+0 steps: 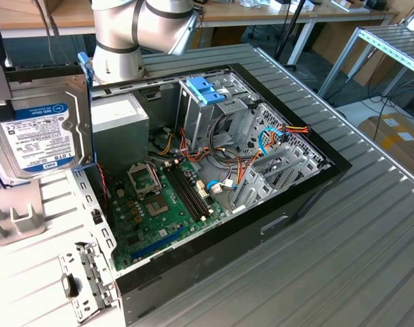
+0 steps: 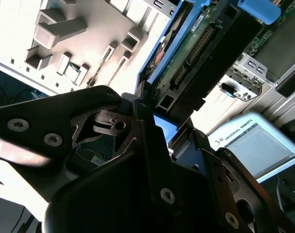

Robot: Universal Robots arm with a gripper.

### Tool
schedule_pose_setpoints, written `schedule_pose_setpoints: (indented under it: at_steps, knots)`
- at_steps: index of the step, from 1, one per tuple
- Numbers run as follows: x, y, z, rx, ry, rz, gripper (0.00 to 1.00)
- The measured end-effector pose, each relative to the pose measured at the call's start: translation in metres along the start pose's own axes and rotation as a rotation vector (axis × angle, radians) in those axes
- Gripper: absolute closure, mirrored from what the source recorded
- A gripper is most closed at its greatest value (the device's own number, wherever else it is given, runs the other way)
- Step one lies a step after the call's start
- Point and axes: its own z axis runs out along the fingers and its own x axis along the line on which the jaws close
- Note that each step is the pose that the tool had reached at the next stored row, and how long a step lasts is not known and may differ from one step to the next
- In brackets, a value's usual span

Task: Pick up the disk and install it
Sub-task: 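Pick up the disk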

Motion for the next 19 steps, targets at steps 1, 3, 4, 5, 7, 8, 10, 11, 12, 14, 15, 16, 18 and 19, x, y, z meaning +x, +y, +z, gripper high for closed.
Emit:
schedule_pose_setpoints:
  at_steps: [1, 3, 4, 5, 7, 8, 10, 11, 12, 14, 15, 16, 18, 19]
  knots:
    - [0.0013, -0.0018, -0.0003, -0.0015, 0.0001, 0.0, 0.63]
    - [0.0033, -0.0051, -0.0007, -0.004, 0.0001, 0.0, 0.63]
    - [0.004, -0.0065, -0.0008, -0.005, 0.0002, 0.0, 0.63]
    - [0.005, -0.0082, -0.0009, -0.0062, 0.0001, 0.0, 0.63]
    - [0.0066, -0.0118, -0.0012, -0.0086, -0.0001, 0.0, 0.63]
    - [0.0074, -0.0136, -0.0015, -0.0101, 0.0001, 0.001, 0.63]
    - [0.0099, -0.0194, -0.0021, -0.0139, 0.0001, 0.001, 0.63]
    - [0.0106, -0.0212, -0.0023, -0.0151, 0.0, 0.001, 0.63]
    - [0.0115, -0.0233, -0.0025, -0.0166, 0.0001, 0.001, 0.63]
    - [0.0144, -0.0314, -0.0032, -0.0216, 0.0, 0.001, 0.63]
    - [0.0154, -0.0343, -0.0036, -0.0234, 0.0001, 0.001, 0.63]
    - [0.0164, -0.0369, -0.0038, -0.025, 0.0001, 0.001, 0.63]
    - [0.0182, -0.0434, -0.0045, -0.029, 0.0002, 0.002, 0.63]
    - [0.019, -0.0466, -0.0047, -0.031, 0.0001, 0.002, 0.63]
